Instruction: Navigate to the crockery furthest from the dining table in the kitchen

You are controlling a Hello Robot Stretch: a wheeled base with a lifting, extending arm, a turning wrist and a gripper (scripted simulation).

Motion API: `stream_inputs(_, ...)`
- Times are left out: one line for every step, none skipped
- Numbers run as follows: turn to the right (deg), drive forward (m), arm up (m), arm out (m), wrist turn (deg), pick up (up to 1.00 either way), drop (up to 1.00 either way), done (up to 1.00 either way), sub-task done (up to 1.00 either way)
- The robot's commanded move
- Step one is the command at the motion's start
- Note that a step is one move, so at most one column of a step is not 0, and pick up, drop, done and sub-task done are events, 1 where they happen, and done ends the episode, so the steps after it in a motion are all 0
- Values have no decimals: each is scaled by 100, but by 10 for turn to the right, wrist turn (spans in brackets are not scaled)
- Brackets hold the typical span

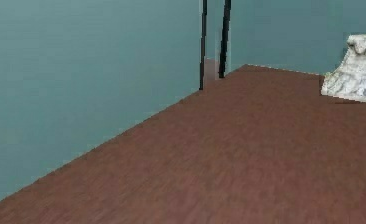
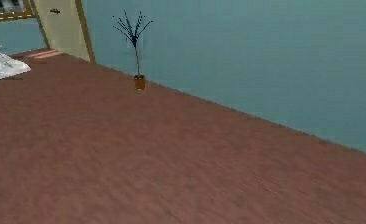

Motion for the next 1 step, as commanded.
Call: stream_inputs(-120, 0, 0, 0, 0, 0, 0, 0, 0)
